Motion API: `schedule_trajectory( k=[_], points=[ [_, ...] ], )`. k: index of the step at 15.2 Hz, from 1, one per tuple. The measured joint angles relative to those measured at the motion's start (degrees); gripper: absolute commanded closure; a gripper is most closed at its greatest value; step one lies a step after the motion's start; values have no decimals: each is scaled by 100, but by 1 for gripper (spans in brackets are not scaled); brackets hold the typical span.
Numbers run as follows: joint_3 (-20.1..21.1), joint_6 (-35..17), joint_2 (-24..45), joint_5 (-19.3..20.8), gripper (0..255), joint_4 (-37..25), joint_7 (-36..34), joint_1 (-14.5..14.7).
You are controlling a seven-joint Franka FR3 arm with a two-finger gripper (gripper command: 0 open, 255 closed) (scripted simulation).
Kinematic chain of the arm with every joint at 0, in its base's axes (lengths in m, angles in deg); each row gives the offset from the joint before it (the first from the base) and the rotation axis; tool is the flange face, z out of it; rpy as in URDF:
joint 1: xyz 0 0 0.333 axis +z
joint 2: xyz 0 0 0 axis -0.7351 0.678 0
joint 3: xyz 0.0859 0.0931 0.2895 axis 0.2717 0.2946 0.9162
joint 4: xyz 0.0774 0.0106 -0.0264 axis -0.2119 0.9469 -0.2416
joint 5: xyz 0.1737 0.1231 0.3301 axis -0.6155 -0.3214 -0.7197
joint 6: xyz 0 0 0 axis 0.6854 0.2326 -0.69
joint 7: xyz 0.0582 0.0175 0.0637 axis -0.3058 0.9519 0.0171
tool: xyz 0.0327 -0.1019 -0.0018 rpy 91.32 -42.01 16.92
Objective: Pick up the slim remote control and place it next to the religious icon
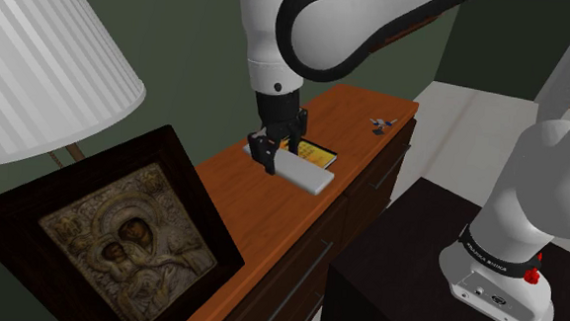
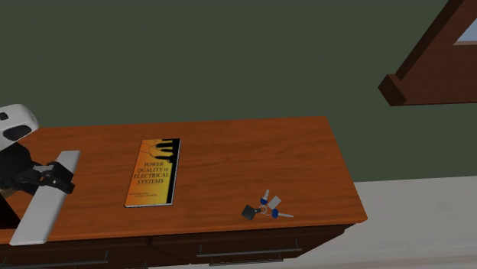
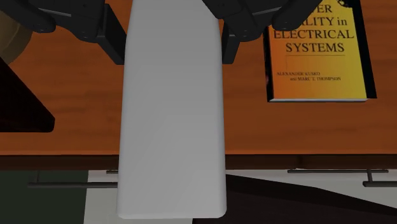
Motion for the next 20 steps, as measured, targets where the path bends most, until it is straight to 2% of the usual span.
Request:
schedule_trajectory(
  k=[20],
  points=[
    [144, -1613, 805, 255, 255, 848, -215, -27]
  ],
)
